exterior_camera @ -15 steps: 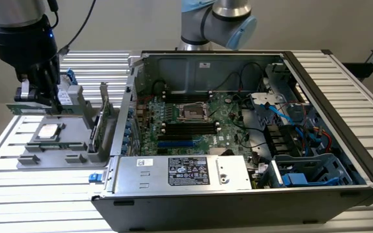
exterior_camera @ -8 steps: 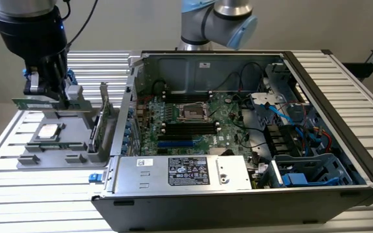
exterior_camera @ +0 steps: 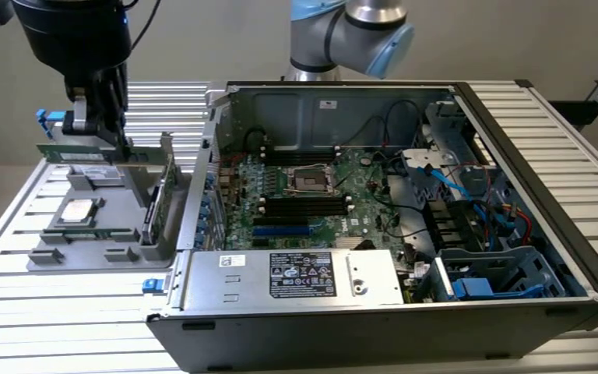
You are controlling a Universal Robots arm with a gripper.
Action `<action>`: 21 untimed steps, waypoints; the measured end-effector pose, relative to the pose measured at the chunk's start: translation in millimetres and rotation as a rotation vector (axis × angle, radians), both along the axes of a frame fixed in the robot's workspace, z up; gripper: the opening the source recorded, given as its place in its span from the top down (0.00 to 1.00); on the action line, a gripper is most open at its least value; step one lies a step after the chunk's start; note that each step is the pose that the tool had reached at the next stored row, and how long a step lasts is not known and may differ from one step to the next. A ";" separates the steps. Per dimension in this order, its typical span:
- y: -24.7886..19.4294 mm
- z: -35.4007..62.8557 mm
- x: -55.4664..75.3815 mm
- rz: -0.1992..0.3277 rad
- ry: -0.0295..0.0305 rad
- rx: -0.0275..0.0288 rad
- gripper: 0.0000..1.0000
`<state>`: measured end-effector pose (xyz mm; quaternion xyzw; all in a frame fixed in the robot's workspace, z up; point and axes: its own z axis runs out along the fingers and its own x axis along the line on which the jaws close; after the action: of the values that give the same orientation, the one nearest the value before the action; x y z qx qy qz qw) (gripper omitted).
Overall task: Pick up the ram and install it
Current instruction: 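Pick up the ram and move it above insertion slot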
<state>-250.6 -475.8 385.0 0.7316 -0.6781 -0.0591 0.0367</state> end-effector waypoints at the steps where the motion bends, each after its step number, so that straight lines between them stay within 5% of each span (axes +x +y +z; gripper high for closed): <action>1: -0.1 2.1 3.9 0.000 -0.0001 0.0017 0.86; 21: -0.2 14.5 88.5 0.001 -0.0001 0.0062 0.86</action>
<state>-162.1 -476.0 399.5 0.7320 -0.6776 -0.0612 0.0344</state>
